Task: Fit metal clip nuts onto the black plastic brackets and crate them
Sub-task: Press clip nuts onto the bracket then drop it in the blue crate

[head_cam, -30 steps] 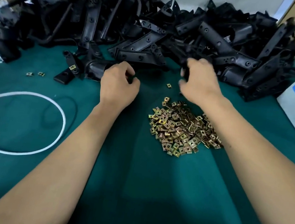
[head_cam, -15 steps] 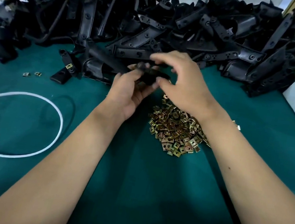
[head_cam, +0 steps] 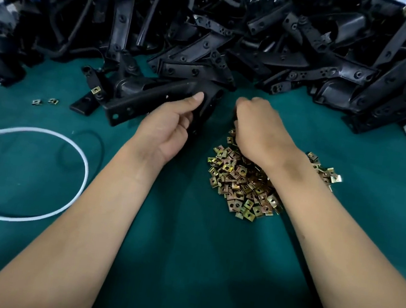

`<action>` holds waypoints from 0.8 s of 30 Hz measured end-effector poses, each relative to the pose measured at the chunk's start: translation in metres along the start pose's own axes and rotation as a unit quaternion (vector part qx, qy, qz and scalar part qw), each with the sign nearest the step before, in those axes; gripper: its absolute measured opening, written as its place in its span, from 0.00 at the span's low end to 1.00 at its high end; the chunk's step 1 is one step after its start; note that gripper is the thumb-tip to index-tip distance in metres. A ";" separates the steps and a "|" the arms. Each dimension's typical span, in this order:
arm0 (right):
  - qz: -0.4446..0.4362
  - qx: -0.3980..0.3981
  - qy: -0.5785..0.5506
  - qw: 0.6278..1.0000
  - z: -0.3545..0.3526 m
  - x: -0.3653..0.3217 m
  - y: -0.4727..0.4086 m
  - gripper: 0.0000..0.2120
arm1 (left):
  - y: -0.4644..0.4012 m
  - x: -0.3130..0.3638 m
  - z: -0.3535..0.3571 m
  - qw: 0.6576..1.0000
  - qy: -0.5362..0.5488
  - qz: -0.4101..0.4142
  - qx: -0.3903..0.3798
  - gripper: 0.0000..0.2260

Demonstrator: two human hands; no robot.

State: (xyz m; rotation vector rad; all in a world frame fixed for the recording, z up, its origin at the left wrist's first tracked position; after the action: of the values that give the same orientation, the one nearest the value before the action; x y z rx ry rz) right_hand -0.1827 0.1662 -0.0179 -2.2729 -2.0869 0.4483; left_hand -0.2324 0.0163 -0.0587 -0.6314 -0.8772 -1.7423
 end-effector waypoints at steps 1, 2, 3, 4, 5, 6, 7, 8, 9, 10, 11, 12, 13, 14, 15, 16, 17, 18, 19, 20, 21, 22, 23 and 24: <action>-0.003 0.008 -0.012 1.000 -0.002 0.002 0.002 0.13 | -0.001 0.000 0.000 1.000 0.005 -0.004 0.004 0.12; -0.005 0.021 -0.039 0.999 -0.006 0.004 0.004 0.14 | 0.000 0.000 0.001 1.000 0.009 -0.005 0.011 0.11; -0.003 0.037 -0.084 0.996 -0.012 0.007 0.006 0.14 | -0.002 -0.001 0.000 1.000 0.018 -0.003 0.016 0.10; 0.002 0.052 -0.150 0.987 -0.017 0.009 0.010 0.13 | -0.001 -0.003 0.001 0.999 0.028 -0.008 0.021 0.09; 0.011 0.067 -0.235 0.970 -0.020 0.010 0.013 0.11 | -0.001 -0.005 0.003 0.999 0.039 -0.011 0.025 0.06; 0.029 0.076 -0.332 0.940 -0.020 0.012 0.018 0.10 | 0.001 -0.007 0.005 0.998 0.051 -0.018 0.027 0.05; 0.053 0.076 -0.433 0.897 -0.018 0.013 0.021 0.08 | 0.002 -0.009 0.007 0.997 0.062 -0.026 0.028 0.07; 0.077 0.072 -0.526 0.844 -0.014 0.013 0.025 0.07 | 0.004 -0.011 0.008 0.996 0.077 -0.036 0.028 0.11; 0.098 0.068 -0.598 0.792 -0.009 0.011 0.027 0.06 | 0.005 -0.013 0.010 0.995 0.087 -0.042 0.027 0.14; 0.112 0.068 -0.644 0.754 -0.005 0.010 0.029 0.06 | 0.006 -0.013 0.012 0.994 0.097 -0.045 0.022 0.14; 0.121 0.072 -0.665 0.733 -0.002 0.008 0.029 0.06 | 0.007 -0.013 0.012 0.994 0.098 -0.044 0.019 0.13; 0.127 0.075 -0.670 0.727 -0.001 0.007 0.029 0.06 | 0.009 -0.012 0.012 0.993 0.104 -0.045 0.015 0.11; 0.131 0.076 -0.666 0.730 0.001 0.005 0.029 0.06 | 0.010 -0.011 0.011 0.992 0.112 -0.048 0.012 0.12; 0.136 0.072 -0.664 0.732 0.002 0.003 0.029 0.06 | 0.010 -0.011 0.011 0.991 0.124 -0.054 0.008 0.13; 0.143 0.064 -0.668 0.728 0.005 0.001 0.029 0.06 | 0.010 -0.012 0.011 0.990 0.131 -0.057 0.006 0.14; 0.149 0.053 -0.680 0.716 0.007 -0.001 0.029 0.06 | 0.010 -0.012 0.011 0.990 0.131 -0.058 0.005 0.14; 0.153 0.041 -0.695 0.702 0.010 -0.003 0.030 0.06 | 0.010 -0.012 0.012 0.991 0.120 -0.057 0.002 0.15; 0.156 0.032 -0.709 0.687 0.011 -0.006 0.030 0.06 | 0.009 -0.013 0.013 0.993 0.106 -0.056 -0.002 0.15; 0.161 0.027 -0.719 0.675 0.013 -0.008 0.031 0.05 | 0.010 -0.013 0.014 0.994 0.095 -0.056 -0.010 0.15; 0.167 0.024 -0.728 0.665 0.014 -0.010 0.031 0.05 | 0.010 -0.014 0.016 0.994 0.095 -0.059 -0.020 0.16; 0.174 0.024 -0.735 0.655 0.015 -0.011 0.032 0.05 | 0.010 -0.016 0.017 0.993 0.099 -0.065 -0.028 0.16; 0.180 0.028 -0.738 0.650 0.016 -0.011 0.032 0.06 | 0.009 -0.017 0.017 0.991 0.107 -0.073 -0.034 0.17; 0.184 0.033 -0.738 0.648 0.016 -0.011 0.033 0.06 | 0.008 -0.019 0.018 0.989 0.116 -0.079 -0.035 0.17; 0.187 0.038 -0.737 0.648 0.017 -0.011 0.033 0.06 | 0.009 -0.019 0.019 0.988 0.127 -0.084 -0.034 0.17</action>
State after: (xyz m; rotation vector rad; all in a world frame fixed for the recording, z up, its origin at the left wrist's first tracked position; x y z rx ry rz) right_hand -0.1551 0.1489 -0.0385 -2.3338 -1.4290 3.1263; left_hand -0.2178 0.0406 -0.0595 -0.3745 -0.7113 -1.9610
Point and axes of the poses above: each hand's wrist, its own y-axis away from the middle knuckle, its own z-axis out of the palm, x = y × z, the point moved 6 cm from there along -y, towards the middle knuckle, and after that the axes turned 2 degrees about x, right-handed, at the moved point
